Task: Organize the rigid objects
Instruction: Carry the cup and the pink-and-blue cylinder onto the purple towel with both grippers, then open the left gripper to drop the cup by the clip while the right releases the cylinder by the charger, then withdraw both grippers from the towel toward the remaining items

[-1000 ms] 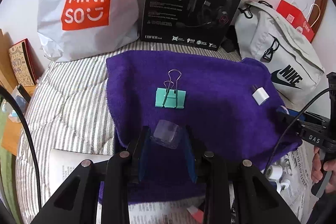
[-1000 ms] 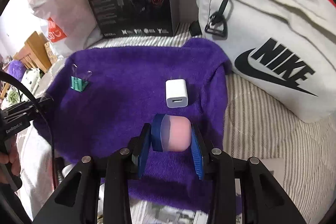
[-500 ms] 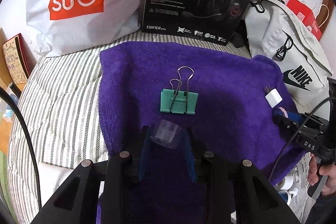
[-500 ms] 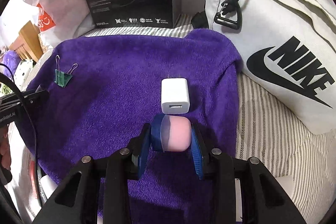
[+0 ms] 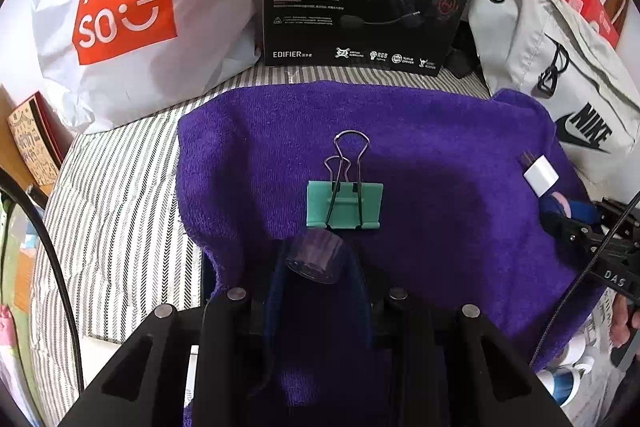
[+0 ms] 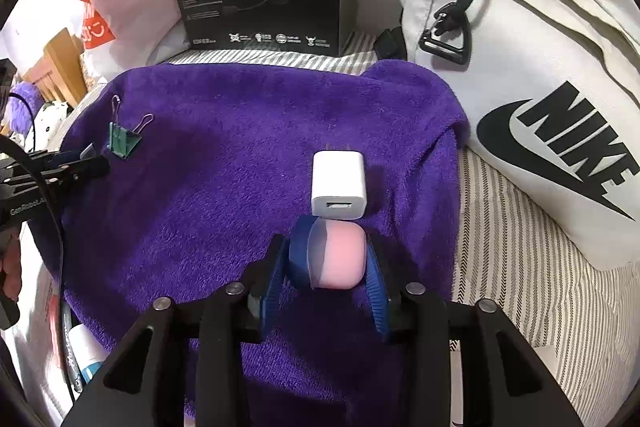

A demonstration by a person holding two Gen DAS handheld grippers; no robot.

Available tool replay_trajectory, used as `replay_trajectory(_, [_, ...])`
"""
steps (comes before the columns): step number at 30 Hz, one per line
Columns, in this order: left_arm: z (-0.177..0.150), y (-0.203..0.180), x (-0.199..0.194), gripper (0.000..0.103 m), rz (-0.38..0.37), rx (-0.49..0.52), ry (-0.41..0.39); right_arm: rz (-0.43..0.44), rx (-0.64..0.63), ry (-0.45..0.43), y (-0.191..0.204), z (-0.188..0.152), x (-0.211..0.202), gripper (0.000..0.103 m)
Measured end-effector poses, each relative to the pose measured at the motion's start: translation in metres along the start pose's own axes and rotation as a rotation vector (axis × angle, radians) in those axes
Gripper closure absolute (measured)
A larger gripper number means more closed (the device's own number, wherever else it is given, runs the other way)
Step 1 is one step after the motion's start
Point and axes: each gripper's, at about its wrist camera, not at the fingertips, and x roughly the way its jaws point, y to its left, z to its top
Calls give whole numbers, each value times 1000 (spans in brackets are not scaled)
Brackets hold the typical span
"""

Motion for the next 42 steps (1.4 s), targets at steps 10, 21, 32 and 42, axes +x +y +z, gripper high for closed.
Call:
replay_trajectory(10, [-7,-11,-2,45,0,56,26,14,-38,32,9,-7,-9,41])
replay_trajectory(21, [-24,-8,-37,44,-17,-6,20,53,39,27,4,-29,-52,39])
replay_trajectory(32, [-81,-26,-87,44,-17,7,12,74,105,-4,13,-74,-100,37])
replay_trajectory(42, [-124,-46,-83,44,-68,-19,61,92,152,-32,34,-127,-133,37])
